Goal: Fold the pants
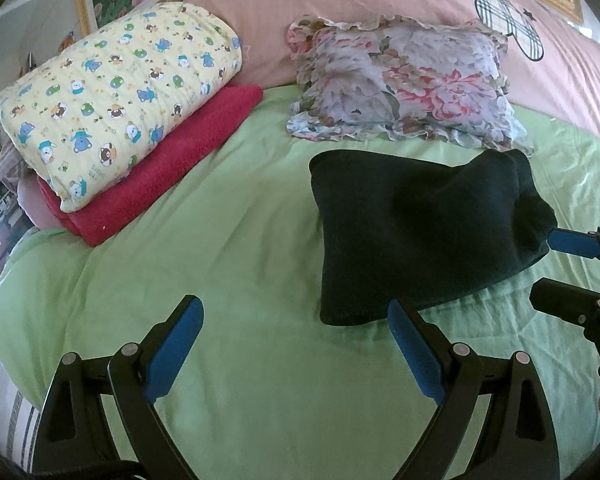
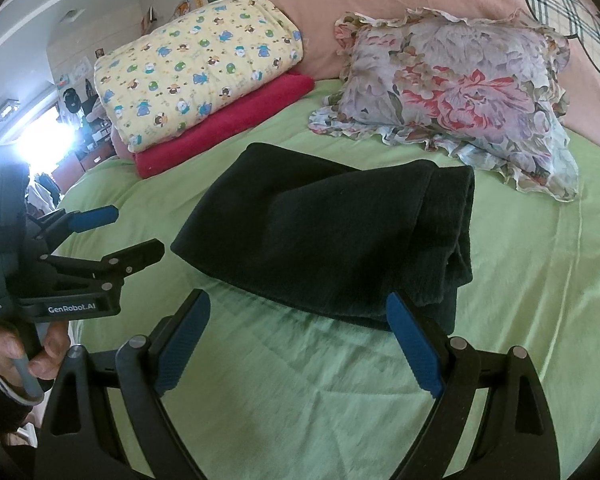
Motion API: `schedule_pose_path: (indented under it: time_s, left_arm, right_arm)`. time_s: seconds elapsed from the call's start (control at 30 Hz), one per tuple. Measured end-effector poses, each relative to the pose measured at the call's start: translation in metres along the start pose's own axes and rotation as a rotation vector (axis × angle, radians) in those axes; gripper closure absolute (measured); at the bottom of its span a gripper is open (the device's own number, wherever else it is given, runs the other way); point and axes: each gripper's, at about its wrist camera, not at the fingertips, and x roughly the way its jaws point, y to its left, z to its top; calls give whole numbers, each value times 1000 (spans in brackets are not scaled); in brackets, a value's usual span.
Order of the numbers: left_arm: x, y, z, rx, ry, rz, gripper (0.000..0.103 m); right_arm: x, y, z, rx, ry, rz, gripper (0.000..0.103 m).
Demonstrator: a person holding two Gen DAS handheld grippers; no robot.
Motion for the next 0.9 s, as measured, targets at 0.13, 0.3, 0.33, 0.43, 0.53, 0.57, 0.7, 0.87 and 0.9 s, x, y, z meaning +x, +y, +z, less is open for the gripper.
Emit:
schedule_pose_path:
  time_s: [0.13,0.3,0.33,0.43,0.53,0.57,0.7,0.87,0.9]
  left_arm:
    - [2,0,1,-4,3,1,9]
    - [4,0,1,-6,6,3,9]
    - [4,0,2,-6,7,4,9]
    - [5,0,1,-5,9,5,9]
    - [6,0,2,-2,10,7,9]
    - [6,-1,2,-2,11,7,9]
    - [8,0,2,0,14,9,9]
    - [10,0,3,-1,20,13,9]
    - [12,0,3,0,22,13,9]
  right_arm:
    - [0,0,0,0,-1,-1,13]
    - [0,-1,1,3,0,1,13]
    - [0,-1,1,2,1,0,13]
    - [1,-1,1,2,2,0,13]
    - [4,-4,3,4,3,1,13]
    - [4,-4,3,4,3,0,13]
    - [4,-4,3,4,4,1,13]
    - [4,-5,3,5,4,2,13]
    - [5,-5,3,6,5,4,13]
